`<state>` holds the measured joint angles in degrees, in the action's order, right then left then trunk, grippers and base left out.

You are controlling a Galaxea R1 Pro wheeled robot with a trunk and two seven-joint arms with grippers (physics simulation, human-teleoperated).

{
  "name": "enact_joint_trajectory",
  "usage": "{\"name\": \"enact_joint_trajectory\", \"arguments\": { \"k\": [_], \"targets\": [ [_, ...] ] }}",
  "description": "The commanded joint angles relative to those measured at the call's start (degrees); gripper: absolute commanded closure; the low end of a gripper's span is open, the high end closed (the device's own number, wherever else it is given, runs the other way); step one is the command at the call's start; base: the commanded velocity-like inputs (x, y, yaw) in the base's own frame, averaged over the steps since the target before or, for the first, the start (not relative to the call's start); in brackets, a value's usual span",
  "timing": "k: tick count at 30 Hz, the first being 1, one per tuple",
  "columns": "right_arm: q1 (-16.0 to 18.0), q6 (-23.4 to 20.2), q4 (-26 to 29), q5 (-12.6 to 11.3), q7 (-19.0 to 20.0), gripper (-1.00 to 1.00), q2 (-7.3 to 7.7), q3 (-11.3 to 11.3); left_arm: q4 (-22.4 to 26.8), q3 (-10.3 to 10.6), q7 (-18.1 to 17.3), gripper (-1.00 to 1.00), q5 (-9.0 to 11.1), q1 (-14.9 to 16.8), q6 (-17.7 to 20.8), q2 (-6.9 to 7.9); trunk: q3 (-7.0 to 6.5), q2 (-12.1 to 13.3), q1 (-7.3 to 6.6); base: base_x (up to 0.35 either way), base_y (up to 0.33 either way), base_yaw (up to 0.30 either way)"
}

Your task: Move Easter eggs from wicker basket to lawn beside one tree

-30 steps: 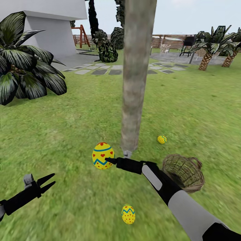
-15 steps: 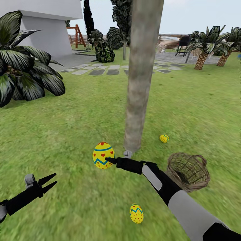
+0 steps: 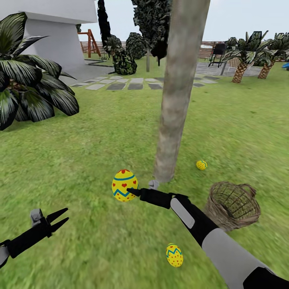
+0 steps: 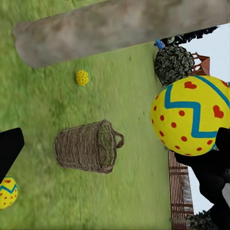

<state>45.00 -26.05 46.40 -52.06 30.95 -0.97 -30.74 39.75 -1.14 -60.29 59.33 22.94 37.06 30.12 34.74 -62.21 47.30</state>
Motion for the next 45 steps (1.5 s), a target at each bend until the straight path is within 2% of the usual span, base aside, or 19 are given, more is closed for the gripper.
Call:
{"name": "enact_joint_trajectory", "arguments": {
  "k": [1, 6, 15, 27, 31, 45],
  "targets": [
    [0.00, 0.02, 0.07, -0.12, -0.05, 1.00, 0.00, -0.09, -0.02, 0.00, 0.00, -1.00, 0.03, 0.00, 0.01, 0.02, 0.00, 0.00, 0.00, 0.000, 0.278, 0.000],
    [0.00, 0.00, 0.09, -0.14, -0.02, 1.00, -0.01, -0.19, -0.06, 0.00, 0.03, -1.00, 0.01, 0.00, 0.00, 0.00, 0.00, 0.00, 0.00, 0.018, 0.274, 0.147],
    [0.00, 0.02, 0.14, -0.14, 0.07, 1.00, 0.00, -0.04, -1.60, 0.00, 0.90, -1.00, -0.10, 0.00, -0.71, 0.02, 0.00, 0.00, 0.00, 0.252, 0.171, 0.253],
    [0.00, 0.03, 0.03, -0.18, 0.00, 1.00, 0.02, 0.19, -1.69, 0.00, 0.97, -1.00, -0.43, 0.00, -0.93, -0.19, -0.07, 0.00, 0.00, 0.305, 0.133, 0.055],
    [0.00, 0.12, 0.00, -0.30, 0.07, 1.00, 1.11, 0.14, -1.69, 0.00, 0.94, -1.00, -0.44, 0.00, -0.93, -0.22, -0.27, 0.00, 0.00, 0.278, 0.172, 0.117],
    [0.00, 0.03, 0.02, -0.23, -0.01, 1.00, 1.17, 0.15, -1.69, 0.00, 0.91, -1.00, -0.44, 0.00, -0.93, -0.21, -0.51, 0.00, 0.00, 0.229, 0.200, 0.036]
  ]
}}
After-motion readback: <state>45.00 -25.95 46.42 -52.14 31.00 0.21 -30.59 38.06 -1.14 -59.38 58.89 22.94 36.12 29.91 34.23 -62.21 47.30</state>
